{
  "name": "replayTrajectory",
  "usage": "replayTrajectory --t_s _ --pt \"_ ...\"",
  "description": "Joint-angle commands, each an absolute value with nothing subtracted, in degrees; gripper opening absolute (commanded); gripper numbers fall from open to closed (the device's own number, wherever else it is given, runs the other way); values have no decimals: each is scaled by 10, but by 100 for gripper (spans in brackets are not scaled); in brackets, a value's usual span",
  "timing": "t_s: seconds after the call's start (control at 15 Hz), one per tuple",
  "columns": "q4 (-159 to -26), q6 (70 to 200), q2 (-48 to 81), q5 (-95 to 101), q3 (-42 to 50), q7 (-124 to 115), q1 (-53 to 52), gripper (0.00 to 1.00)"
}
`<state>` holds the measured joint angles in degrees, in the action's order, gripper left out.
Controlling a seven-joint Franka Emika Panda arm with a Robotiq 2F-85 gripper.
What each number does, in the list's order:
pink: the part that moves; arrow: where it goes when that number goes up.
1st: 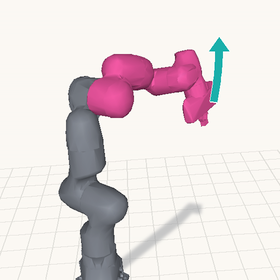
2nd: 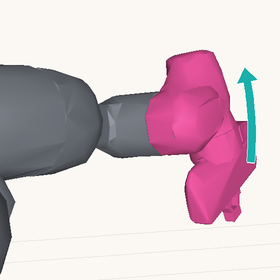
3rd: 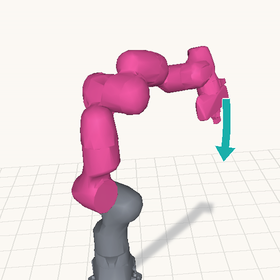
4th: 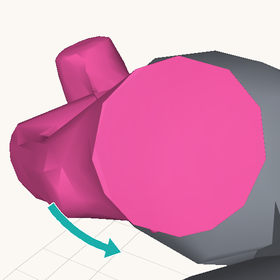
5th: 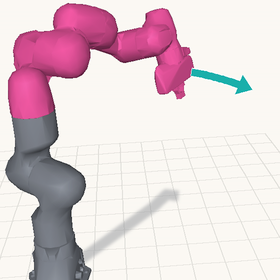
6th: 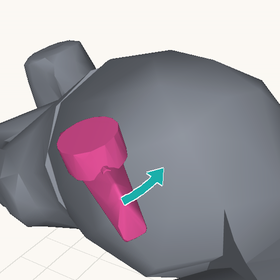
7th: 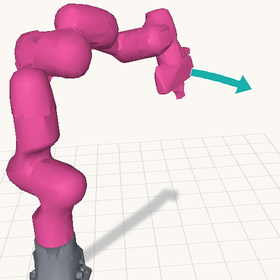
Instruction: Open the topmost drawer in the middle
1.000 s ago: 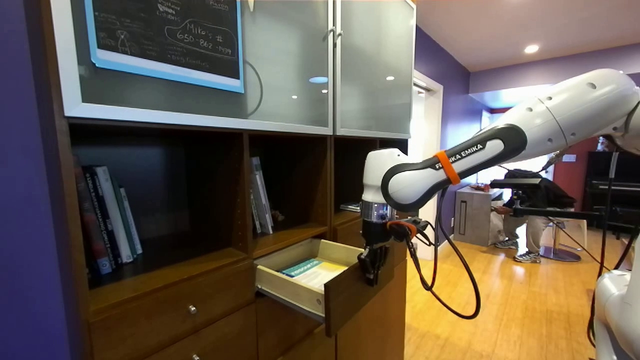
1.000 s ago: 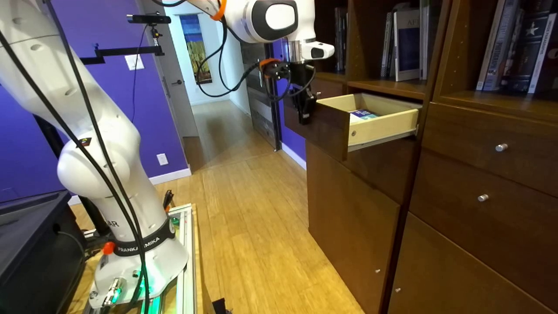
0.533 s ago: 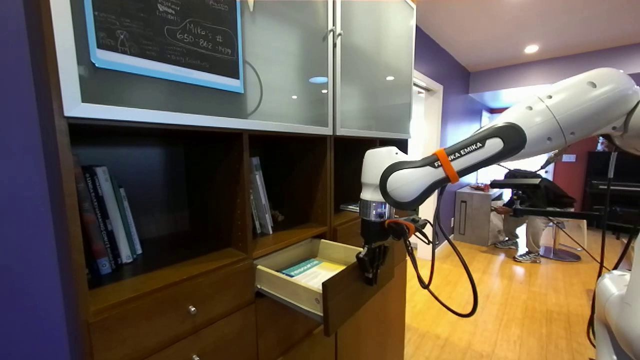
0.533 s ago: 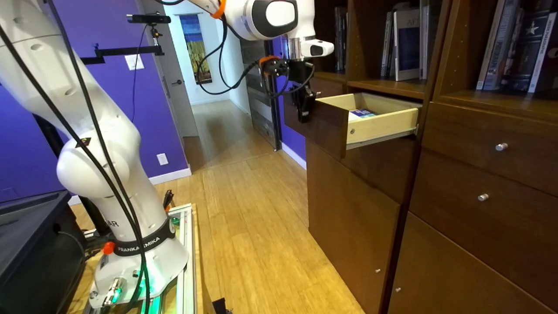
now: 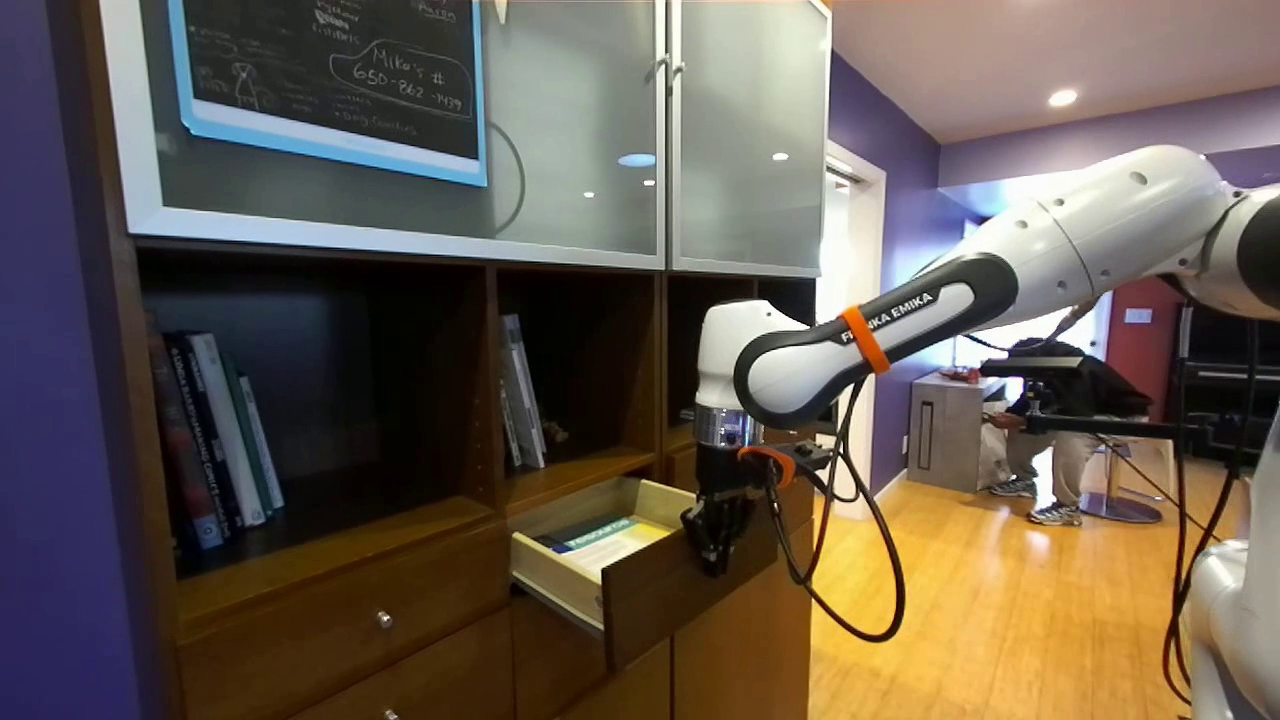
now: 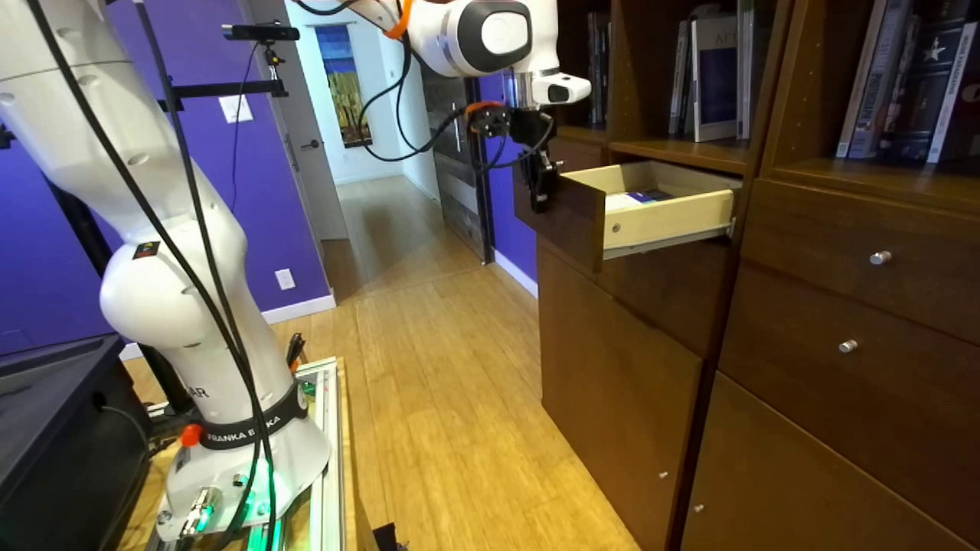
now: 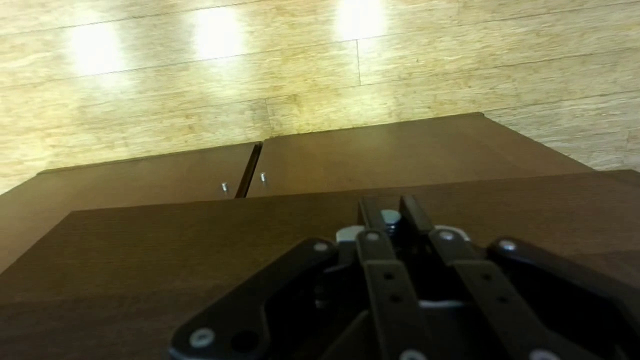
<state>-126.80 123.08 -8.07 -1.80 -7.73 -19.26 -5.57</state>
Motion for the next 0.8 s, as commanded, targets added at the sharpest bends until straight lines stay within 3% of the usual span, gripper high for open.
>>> replayTrajectory --t_s 0.0,0.73 --pt "-1230 1280 -31 -8 -89 -230 -59 4" --pt "-1227 1284 -23 14 -79 -172 -52 4"
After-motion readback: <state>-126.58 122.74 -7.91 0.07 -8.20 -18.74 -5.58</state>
